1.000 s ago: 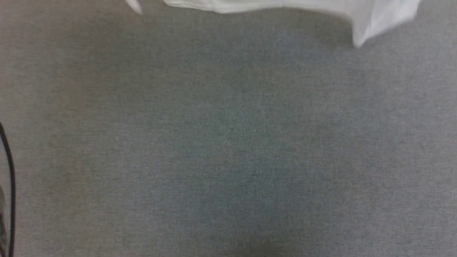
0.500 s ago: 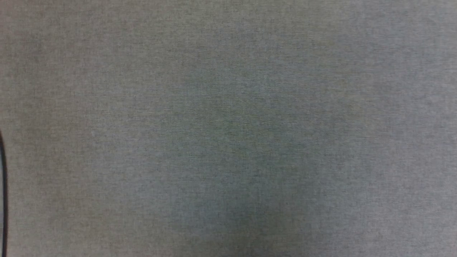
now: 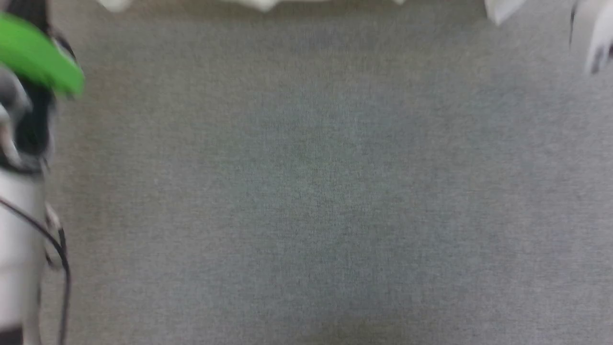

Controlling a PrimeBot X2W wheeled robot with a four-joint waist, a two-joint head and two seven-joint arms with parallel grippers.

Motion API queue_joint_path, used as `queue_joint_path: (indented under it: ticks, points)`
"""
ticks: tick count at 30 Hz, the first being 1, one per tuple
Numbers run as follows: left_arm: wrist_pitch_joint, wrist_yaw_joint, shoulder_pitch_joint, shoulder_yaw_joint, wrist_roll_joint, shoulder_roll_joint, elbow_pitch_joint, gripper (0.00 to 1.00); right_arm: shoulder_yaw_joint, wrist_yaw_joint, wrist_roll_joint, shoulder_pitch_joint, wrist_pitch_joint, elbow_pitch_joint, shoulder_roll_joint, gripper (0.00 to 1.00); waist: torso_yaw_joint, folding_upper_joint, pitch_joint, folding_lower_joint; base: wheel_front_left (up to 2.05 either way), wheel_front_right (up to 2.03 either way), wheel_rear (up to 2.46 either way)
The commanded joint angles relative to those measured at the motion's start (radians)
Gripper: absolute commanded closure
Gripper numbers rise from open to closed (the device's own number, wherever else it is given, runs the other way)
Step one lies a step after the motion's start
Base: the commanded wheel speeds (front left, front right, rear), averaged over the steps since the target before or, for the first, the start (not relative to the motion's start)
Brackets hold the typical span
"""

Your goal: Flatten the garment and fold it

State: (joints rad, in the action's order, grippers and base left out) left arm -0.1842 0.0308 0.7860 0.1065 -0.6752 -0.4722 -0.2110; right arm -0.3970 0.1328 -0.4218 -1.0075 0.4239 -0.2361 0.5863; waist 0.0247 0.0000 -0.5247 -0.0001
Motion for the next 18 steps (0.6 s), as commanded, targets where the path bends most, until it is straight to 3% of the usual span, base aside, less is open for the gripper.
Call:
queue_joint_path:
  ticks: [1,8,14,18]
  points:
    - [-0.012,0.014,-0.065,-0.011,-0.019,-0.011,0.032,1.0,0.013,-0.002,-0.014,0.059,0.022,0.035,0.018,1.0,-0.009,0.0,0.096,0.0001,0.0,0.0,0.0]
    - [-0.136,0.083,-0.455,-0.033,-0.094,-0.031,0.257,1.0,0.132,-0.002,-0.067,0.425,0.166,0.249,0.04,1.0,-0.02,0.0,0.224,0.0001,0.0,0.0,0.0]
    - [-0.213,0.149,-0.727,-0.053,-0.137,-0.042,0.414,1.0,0.303,-0.002,-0.058,0.716,0.305,0.415,-0.002,1.0,-0.036,0.0,0.291,0.0001,0.0,0.0,0.0]
    - [-0.262,0.187,-0.883,-0.068,-0.171,-0.046,0.496,1.0,0.416,-0.002,-0.034,0.914,0.427,0.549,-0.064,1.0,-0.043,0.0,0.319,0.0001,0.0,0.0,0.0]
